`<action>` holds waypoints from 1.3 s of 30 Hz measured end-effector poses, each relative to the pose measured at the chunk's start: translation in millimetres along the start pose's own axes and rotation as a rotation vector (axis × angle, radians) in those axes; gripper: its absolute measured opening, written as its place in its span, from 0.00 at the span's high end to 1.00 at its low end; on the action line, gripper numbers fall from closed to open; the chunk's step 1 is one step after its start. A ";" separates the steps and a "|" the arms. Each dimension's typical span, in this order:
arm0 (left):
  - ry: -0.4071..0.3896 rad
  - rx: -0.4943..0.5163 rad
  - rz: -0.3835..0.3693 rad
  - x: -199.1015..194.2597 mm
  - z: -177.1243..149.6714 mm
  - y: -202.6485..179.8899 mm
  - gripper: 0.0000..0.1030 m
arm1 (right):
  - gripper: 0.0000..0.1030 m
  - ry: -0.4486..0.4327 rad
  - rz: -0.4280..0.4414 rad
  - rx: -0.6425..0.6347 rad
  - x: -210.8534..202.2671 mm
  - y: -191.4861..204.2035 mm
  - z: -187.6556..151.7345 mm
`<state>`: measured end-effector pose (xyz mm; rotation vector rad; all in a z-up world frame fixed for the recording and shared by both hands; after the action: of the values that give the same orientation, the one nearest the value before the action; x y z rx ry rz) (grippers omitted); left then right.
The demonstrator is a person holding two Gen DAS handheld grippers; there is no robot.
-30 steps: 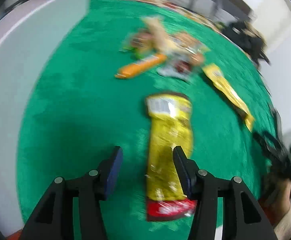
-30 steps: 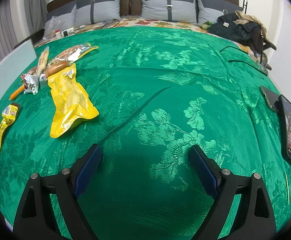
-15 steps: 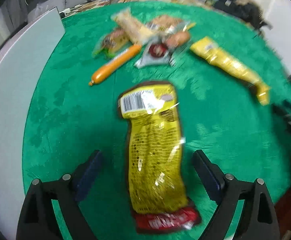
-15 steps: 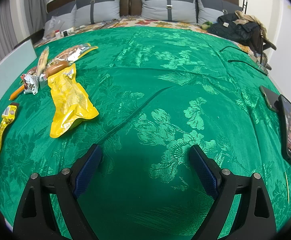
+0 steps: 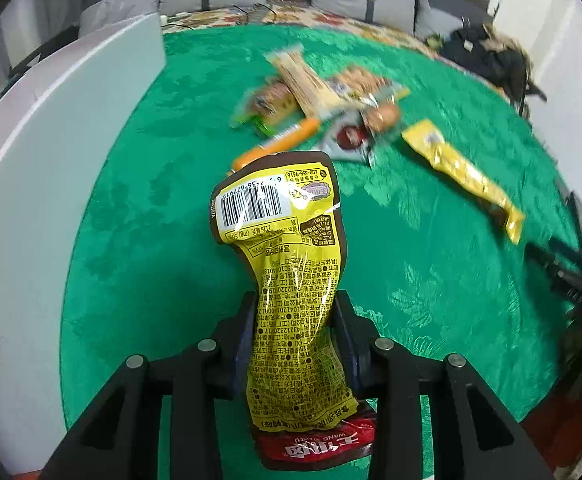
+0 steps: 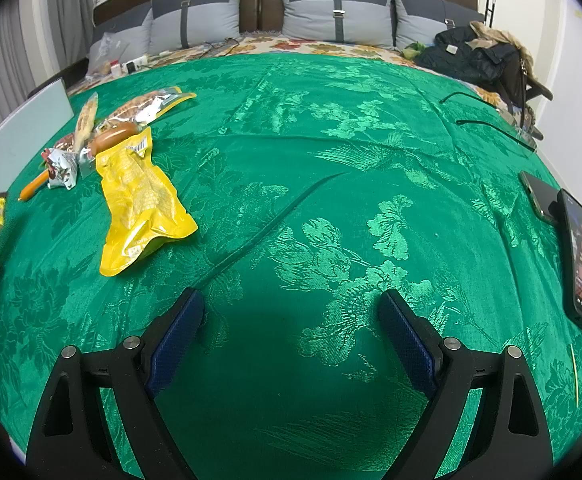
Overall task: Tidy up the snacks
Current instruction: 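Grasp the yellow sealed pack with the right gripper while the left holds its pack, then drop both yellow packs into the white box by opening both grippers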
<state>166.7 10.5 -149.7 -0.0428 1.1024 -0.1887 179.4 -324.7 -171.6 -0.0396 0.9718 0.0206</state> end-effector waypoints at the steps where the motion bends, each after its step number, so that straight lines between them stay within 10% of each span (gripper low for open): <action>1: -0.007 -0.006 -0.005 -2.8 0.7 2.0 0.65 | 0.11 -0.004 0.010 0.006 -0.9 -0.4 0.2; 7: -0.039 -0.030 -0.036 -0.9 0.7 2.2 0.65 | 0.11 -0.136 0.084 0.064 -38.4 6.9 37.6; 11: -0.027 -0.043 -0.061 -0.5 -7.5 4.5 0.65 | 0.12 0.021 0.200 -0.231 -17.9 92.1 75.1; 17: -0.036 -0.072 -0.092 -10.3 -20.8 13.5 0.65 | 0.15 0.257 0.152 -0.406 57.5 134.2 79.5; 20: -0.044 -0.089 -0.109 -13.6 -22.7 19.1 0.65 | 0.48 0.291 0.203 -0.304 53.3 124.0 79.3; 23: -0.053 -0.107 -0.133 -15.0 -19.9 21.9 0.65 | 0.60 0.321 0.235 -0.200 40.8 105.8 73.1; 32: -0.084 -0.150 -0.199 -35.5 -18.1 21.3 0.65 | 0.59 0.278 0.509 0.328 -16.0 51.8 50.4; 39: -0.129 -0.229 -0.276 -72.7 -6.3 30.1 0.65 | 0.59 0.265 0.528 0.301 -44.7 81.0 45.7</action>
<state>133.3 53.1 -92.2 -0.4082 0.9823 -0.3018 189.1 -241.8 -110.9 0.5025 1.2185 0.3617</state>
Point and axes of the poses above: each gripper's, at about its wrist camera, not at the fingertips, and x roughly the way its jaws point, y to its left, z to its top, the point moved 8 cm from there along x, roughly the way its jaws point, and after that the axes turned 1 degree about y, right-handed, at the moved point
